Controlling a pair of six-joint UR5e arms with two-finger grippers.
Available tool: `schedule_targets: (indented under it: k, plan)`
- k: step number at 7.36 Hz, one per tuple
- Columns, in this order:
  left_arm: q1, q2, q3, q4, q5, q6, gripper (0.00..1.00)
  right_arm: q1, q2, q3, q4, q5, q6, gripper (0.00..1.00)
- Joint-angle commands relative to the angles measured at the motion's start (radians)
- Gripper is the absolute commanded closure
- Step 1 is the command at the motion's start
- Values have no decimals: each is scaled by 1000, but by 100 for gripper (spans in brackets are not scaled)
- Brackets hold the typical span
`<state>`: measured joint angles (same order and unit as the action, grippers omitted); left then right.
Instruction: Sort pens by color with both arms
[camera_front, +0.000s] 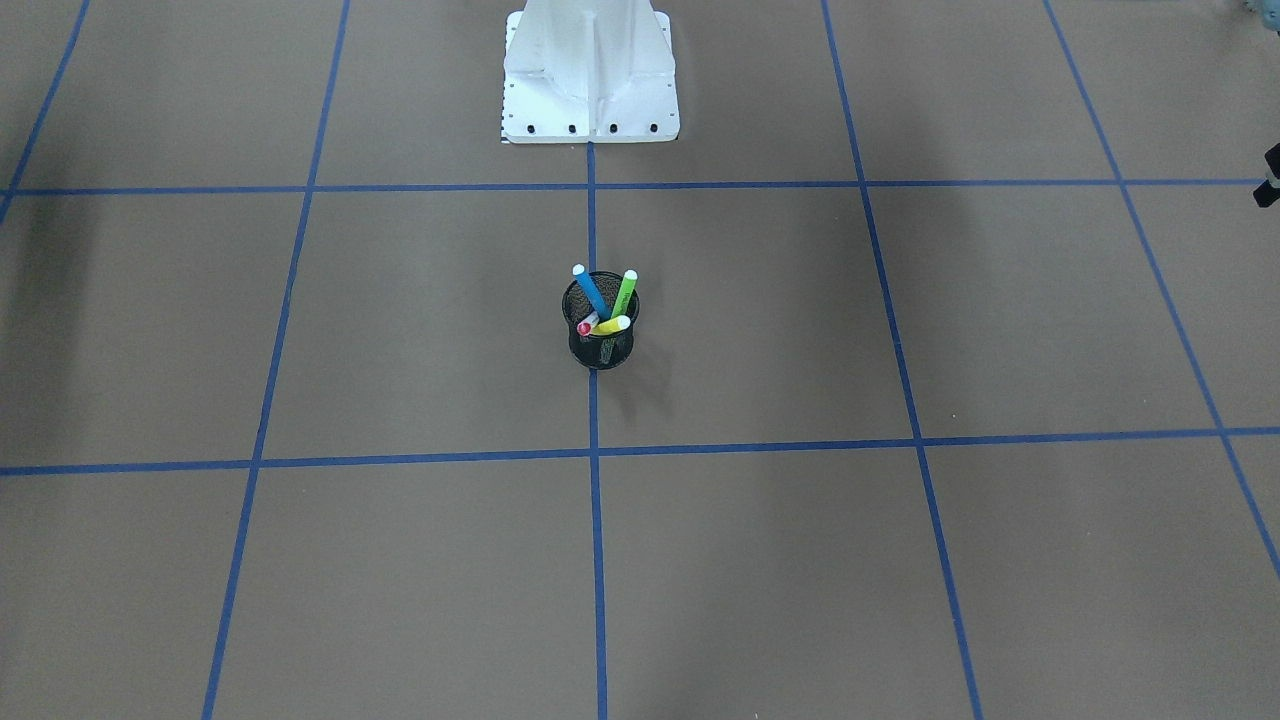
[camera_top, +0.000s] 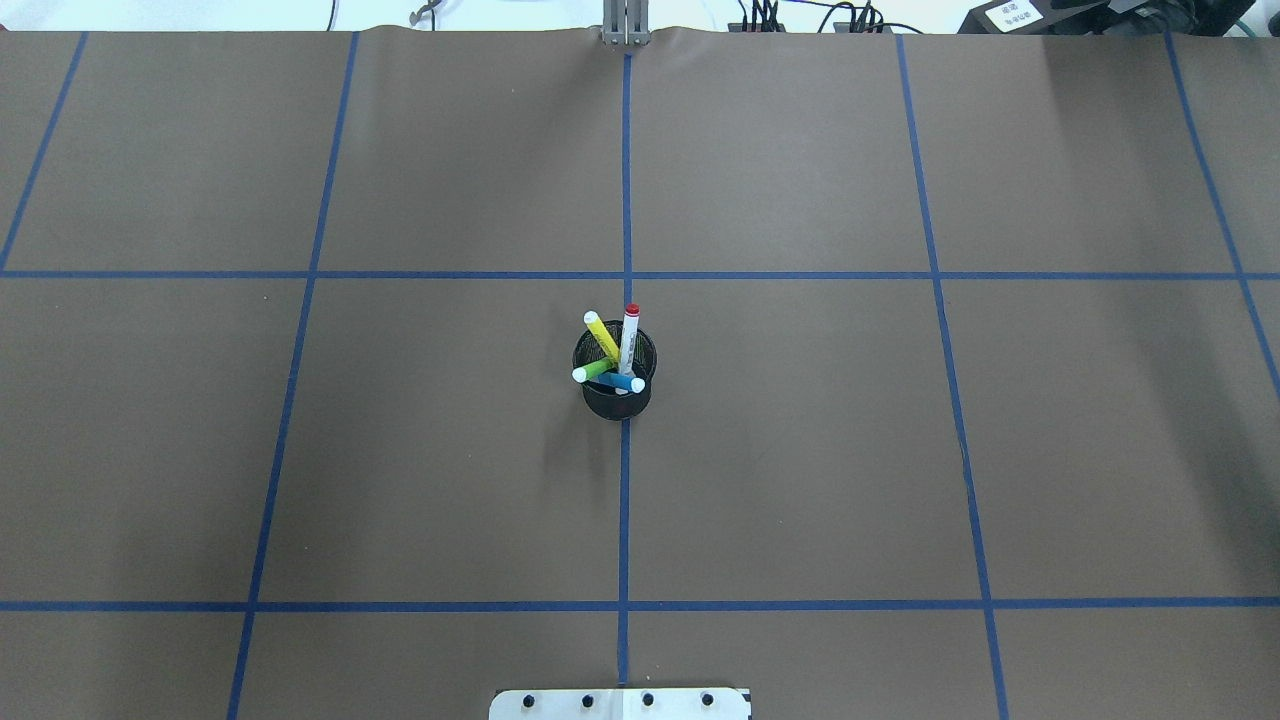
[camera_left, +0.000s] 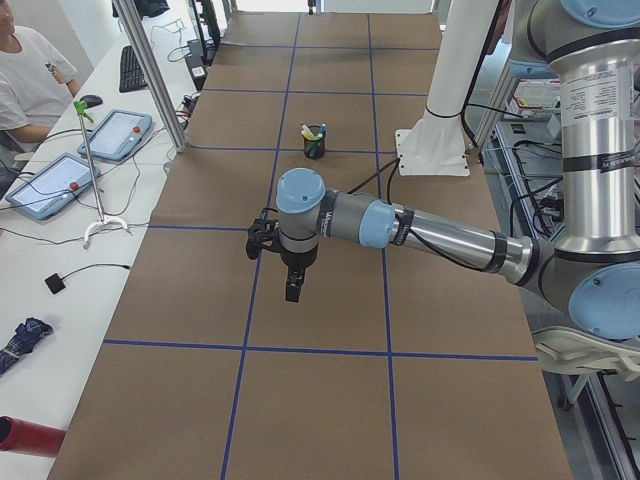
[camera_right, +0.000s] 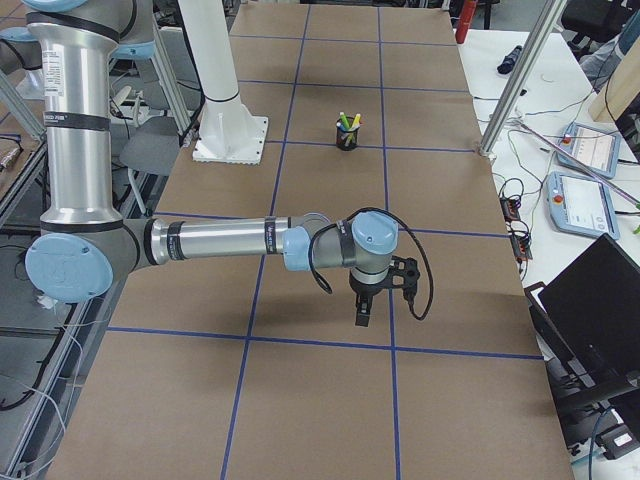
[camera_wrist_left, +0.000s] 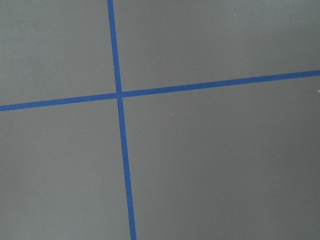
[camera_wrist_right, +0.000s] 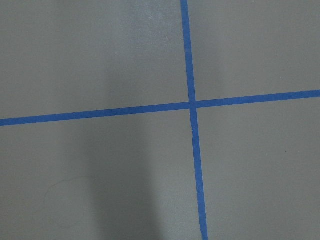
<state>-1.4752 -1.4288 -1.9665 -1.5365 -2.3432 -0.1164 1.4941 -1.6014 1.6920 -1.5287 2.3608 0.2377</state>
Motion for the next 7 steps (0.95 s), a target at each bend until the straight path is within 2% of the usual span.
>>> schedule_targets:
  k: [1,7]
  plan:
    - [1,1,1,-2,-2,-2,0,0,-2,12,1,0,0,1]
    - [4,1,-2,-2,-2,-3,0,-2,-6,11,1,44,0,1]
